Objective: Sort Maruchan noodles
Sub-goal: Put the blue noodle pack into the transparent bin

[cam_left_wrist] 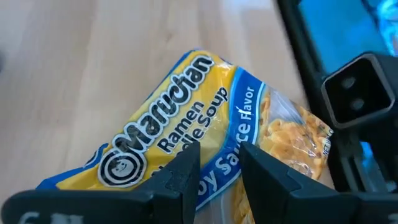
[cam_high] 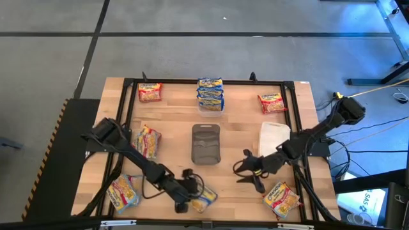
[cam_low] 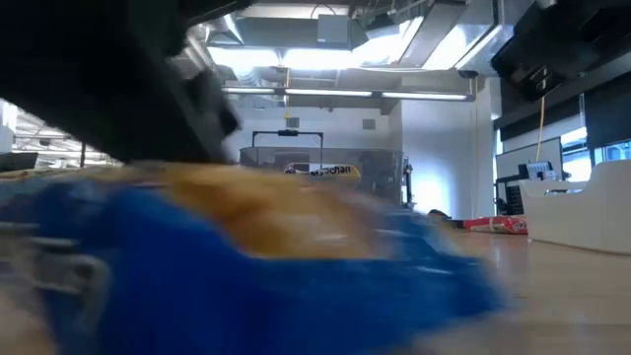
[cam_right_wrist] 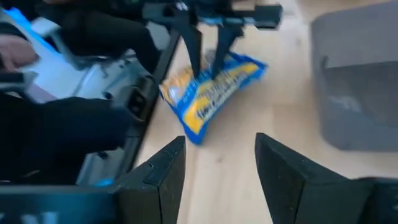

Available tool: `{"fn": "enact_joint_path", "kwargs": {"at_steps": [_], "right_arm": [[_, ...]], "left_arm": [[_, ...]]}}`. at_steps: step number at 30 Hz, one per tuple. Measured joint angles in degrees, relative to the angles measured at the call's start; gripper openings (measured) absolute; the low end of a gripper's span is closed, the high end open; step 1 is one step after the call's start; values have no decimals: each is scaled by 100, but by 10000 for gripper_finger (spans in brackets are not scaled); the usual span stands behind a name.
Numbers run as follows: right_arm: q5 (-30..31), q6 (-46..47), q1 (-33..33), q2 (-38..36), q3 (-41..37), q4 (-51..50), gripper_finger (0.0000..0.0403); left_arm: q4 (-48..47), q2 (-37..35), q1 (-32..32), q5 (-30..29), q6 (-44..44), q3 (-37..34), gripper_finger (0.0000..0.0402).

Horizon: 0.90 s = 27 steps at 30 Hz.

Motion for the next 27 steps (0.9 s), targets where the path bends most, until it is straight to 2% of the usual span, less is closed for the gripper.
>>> {"fn": "enact_joint_path", "kwargs": {"at_steps": [3, 6, 11, 16, 22, 27], "right_arm": [[0, 97, 149, 0, 0, 206, 166], [8, 101, 160, 0, 0, 381, 166], [253, 571, 102, 0, 0, 812, 166], [559, 1472, 135, 237, 2, 768, 193], [364, 3009, 191, 1117, 22, 839, 276], [310, 3770, 183, 1898, 22, 1407, 315]], "left_arm": [[87, 227, 86, -56, 532, 307, 108], [2, 253, 131, -395, 1012, 593, 108], [-522, -29, 0, -878, 1385, 1282, 108], [-1310, -50, -366, -864, 688, 1514, 108], [-1458, 130, -688, -998, -187, 1261, 108], [-1365, 391, -727, -1037, -594, 1170, 108]]}}
